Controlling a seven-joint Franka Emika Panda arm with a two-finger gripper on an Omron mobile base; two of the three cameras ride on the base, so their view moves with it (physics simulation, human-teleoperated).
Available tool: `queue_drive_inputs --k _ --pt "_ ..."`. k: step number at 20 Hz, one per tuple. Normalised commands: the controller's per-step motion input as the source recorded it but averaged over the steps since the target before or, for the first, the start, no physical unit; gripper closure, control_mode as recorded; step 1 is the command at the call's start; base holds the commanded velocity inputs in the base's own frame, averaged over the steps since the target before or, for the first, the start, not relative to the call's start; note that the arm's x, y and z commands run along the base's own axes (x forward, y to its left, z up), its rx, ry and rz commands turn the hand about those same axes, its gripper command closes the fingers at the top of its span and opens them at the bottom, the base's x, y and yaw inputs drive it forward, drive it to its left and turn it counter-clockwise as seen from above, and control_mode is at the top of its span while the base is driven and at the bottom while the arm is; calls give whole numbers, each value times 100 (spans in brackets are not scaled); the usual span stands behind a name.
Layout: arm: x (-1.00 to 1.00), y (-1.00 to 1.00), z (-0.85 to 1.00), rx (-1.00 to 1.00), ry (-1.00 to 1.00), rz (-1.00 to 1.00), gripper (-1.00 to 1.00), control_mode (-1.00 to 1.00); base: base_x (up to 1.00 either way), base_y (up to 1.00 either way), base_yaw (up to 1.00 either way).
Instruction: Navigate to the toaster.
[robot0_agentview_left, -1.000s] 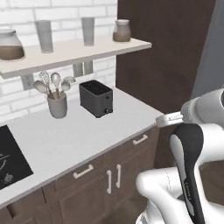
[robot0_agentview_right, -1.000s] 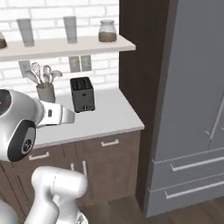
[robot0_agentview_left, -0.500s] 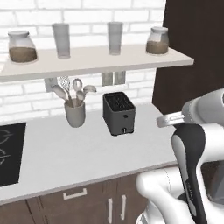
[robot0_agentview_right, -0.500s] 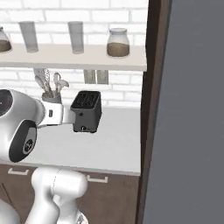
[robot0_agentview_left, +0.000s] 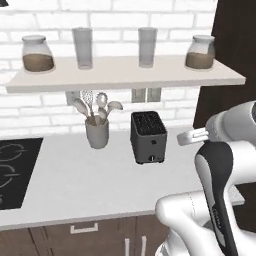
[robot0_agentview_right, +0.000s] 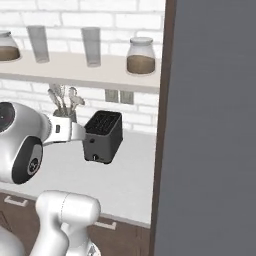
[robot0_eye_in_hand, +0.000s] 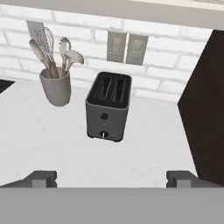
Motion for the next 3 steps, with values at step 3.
queue_drive_inputs --k 3 --pt "0 0 0 0 0 0 -100 100 100 0 1"
